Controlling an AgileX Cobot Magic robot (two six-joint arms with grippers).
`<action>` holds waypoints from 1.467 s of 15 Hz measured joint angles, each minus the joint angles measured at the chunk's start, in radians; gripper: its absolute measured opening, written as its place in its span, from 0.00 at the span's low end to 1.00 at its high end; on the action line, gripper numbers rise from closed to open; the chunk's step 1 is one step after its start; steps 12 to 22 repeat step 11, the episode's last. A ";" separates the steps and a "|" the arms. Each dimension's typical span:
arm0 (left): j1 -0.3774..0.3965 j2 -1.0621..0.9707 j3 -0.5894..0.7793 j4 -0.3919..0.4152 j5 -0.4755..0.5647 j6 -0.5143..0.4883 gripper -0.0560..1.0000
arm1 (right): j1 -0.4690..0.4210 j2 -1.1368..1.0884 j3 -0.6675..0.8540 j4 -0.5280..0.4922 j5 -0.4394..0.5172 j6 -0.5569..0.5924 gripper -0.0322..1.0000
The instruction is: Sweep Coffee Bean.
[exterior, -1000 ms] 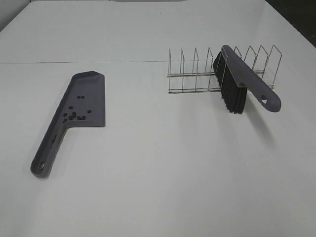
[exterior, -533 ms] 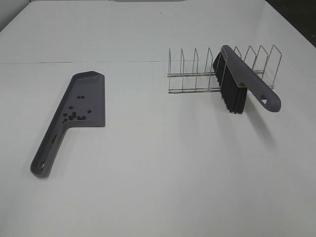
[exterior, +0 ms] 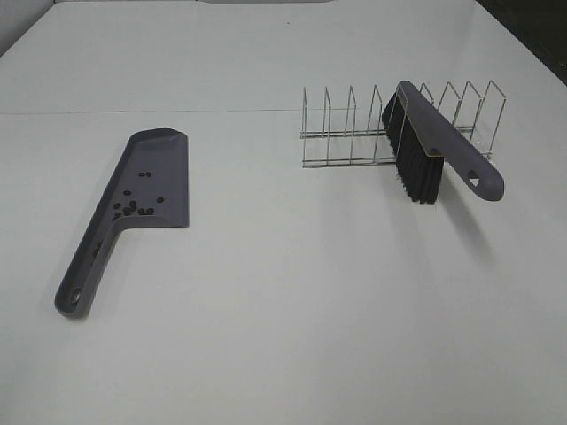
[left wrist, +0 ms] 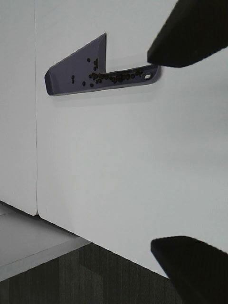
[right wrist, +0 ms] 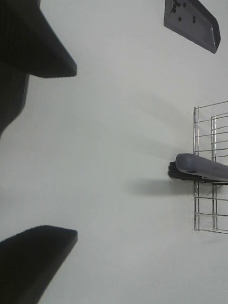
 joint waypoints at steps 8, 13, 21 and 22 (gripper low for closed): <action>0.002 0.000 0.000 0.000 0.000 0.000 0.89 | 0.000 0.000 0.000 0.000 0.000 0.000 0.80; 0.002 0.000 0.000 0.000 0.000 0.000 0.89 | 0.000 0.000 0.000 0.000 0.000 0.000 0.80; 0.002 0.000 0.000 0.000 0.000 0.000 0.89 | 0.000 0.000 0.000 0.000 0.000 0.000 0.80; 0.002 0.000 0.000 0.000 0.000 0.000 0.89 | 0.000 0.000 0.000 0.000 0.000 0.000 0.80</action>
